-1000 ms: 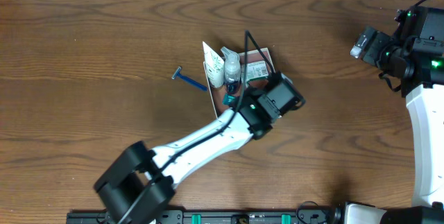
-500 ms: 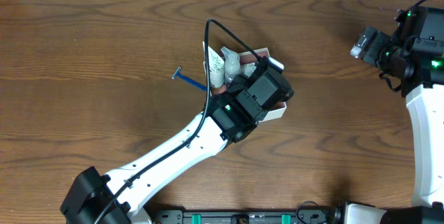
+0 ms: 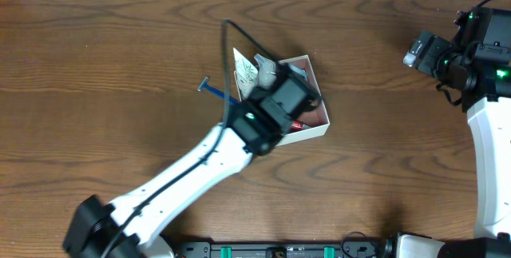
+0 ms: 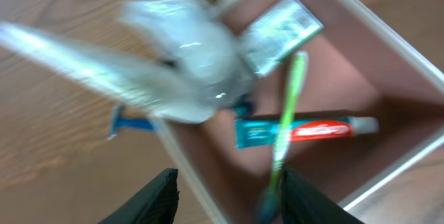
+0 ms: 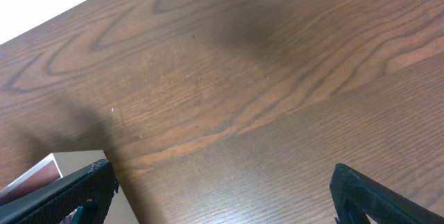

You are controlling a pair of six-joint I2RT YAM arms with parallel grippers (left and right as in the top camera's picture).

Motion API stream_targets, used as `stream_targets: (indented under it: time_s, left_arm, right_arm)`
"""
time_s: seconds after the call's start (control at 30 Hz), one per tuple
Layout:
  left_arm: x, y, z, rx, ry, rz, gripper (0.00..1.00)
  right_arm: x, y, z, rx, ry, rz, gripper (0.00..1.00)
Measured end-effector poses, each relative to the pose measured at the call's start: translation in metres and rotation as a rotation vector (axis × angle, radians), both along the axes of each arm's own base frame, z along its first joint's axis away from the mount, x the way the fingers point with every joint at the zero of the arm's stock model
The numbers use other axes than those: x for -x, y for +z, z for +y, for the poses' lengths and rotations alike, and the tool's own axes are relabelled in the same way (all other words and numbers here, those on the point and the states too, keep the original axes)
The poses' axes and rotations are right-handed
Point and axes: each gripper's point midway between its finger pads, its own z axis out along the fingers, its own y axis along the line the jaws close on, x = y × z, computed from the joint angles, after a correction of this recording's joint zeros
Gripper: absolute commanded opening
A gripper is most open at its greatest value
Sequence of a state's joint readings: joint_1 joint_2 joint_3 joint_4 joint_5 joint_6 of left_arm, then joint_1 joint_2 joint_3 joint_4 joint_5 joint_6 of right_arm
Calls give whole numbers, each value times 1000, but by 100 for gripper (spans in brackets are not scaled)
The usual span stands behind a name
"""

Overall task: Pack container
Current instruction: 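Move the left gripper toward the blue razor left of the box, then lower the left gripper onto the blue razor head and grasp it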

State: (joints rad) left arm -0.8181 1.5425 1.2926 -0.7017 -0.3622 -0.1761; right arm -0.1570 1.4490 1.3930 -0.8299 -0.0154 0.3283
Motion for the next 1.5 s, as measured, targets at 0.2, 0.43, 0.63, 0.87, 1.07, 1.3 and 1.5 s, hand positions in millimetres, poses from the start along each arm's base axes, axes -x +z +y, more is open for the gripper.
stream_targets:
  time_s: [0.2,0.43,0.63,0.87,1.07,1.3,1.5]
  left_arm:
    - [1,69,70,171,237,-109,64]
    - [-20,81,146,292,598,-151,72]
    - [-55,45,182,359,830,-104,73]
    - [-94,-9,185,418,896,-2,73]
    - [-107,-59,175,428,924,107,73]
    - [-107,-90,171,430,979,173,73]
    - [-110,-111,169,415,993,203,73]
  right_arm:
    - [0,0,0,0,0,0,99]
    - [0,0,0,0,0,0,99]
    - [0,0,0,0,0,0,99]
    - [0,0,0,0,0,0,99]
    - [0,0,0,0,0,0,99]
    - [0,0,0,0,0,0,99]
    - [0,0,0,0,0,0,99]
